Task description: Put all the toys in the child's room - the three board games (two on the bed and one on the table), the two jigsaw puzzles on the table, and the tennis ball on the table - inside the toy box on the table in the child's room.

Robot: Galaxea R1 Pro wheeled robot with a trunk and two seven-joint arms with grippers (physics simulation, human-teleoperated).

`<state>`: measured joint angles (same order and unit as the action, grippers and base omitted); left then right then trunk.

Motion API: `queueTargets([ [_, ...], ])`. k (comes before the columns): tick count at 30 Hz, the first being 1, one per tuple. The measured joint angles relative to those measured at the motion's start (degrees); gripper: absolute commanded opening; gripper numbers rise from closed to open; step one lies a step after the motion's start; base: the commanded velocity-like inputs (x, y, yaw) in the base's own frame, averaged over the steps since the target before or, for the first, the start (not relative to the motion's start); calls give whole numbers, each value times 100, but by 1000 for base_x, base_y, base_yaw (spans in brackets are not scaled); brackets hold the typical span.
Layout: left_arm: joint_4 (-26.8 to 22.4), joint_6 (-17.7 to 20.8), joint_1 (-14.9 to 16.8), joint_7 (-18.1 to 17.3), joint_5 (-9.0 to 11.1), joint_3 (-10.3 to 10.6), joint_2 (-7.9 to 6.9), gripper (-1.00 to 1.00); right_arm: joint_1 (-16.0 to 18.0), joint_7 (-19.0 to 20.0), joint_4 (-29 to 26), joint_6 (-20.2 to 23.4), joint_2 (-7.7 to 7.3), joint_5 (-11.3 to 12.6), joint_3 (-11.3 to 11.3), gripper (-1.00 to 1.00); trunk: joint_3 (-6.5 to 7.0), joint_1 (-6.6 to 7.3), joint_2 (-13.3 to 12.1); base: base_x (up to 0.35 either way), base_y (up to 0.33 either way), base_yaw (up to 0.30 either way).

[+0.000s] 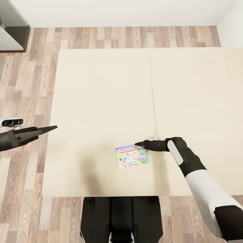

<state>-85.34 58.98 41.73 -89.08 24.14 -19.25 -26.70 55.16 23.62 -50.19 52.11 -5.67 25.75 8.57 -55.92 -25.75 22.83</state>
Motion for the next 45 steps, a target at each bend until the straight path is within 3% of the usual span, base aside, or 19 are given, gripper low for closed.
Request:
queueTargets([
  [11, 0, 8, 0, 0, 5, -23, -6, 100, -9, -9, 92, 122, -51, 8, 23, 100, 0, 0, 0, 0, 4, 0],
  [45, -1, 18, 0, 8, -22, -36, 35, 100, -25, -20, 358, 179, 44, -33, 47, 100, 0, -2, -1, 0, 46, 0],
])
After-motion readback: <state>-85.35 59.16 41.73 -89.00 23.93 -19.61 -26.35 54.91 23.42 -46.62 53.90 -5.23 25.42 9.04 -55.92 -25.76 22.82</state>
